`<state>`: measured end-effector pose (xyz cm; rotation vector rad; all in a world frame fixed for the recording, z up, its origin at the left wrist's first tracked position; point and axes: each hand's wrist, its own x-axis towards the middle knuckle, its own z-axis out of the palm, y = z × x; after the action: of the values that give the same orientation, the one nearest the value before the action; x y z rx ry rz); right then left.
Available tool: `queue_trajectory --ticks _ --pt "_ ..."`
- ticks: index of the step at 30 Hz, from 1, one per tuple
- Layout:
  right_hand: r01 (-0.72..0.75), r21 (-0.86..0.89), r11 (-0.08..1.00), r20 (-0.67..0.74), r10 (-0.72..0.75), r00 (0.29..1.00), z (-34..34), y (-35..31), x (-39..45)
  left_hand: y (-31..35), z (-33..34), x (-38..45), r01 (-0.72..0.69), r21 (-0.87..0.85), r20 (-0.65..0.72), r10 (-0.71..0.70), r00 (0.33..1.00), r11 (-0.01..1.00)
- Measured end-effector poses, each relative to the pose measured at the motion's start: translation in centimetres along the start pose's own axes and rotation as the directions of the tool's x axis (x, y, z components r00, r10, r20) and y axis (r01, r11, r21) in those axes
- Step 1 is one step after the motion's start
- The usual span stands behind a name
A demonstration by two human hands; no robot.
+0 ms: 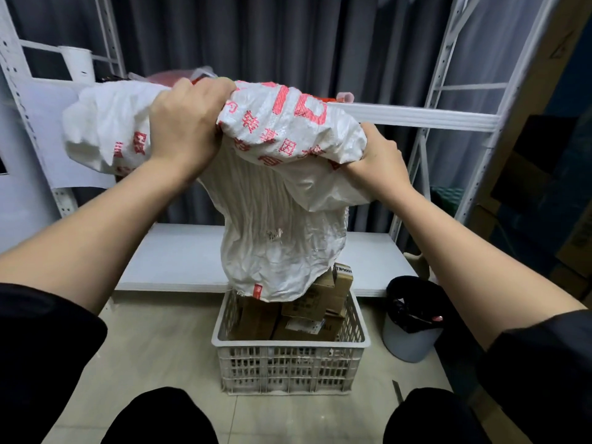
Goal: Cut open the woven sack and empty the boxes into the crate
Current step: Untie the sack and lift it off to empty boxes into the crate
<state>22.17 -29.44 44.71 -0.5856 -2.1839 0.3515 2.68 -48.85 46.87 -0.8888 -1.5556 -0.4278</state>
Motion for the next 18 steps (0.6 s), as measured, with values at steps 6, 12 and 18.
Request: queue_trajectory --ticks 6,12,18 --pt "0.006 0.037 0.999 -0.020 -0.005 1.000 -0.4 -0.6 0.0 -0.2 -1.1 0.7 0.020 0.016 -0.003 -0.020 1.000 1.000" --pt "0.027 0.032 0.999 -0.060 -0.025 0.998 -0.1 -0.6 -0.3 -0.6 -1.0 0.3 0.040 -0.017 -0.043 -0.040 0.998 0.999" --pt "0.089 0.092 0.992 -0.120 -0.078 0.990 -0.6 -1.4 0.1 -0.9 -1.5 1.3 0.049 0.030 -0.197 -0.042 0.980 0.998"
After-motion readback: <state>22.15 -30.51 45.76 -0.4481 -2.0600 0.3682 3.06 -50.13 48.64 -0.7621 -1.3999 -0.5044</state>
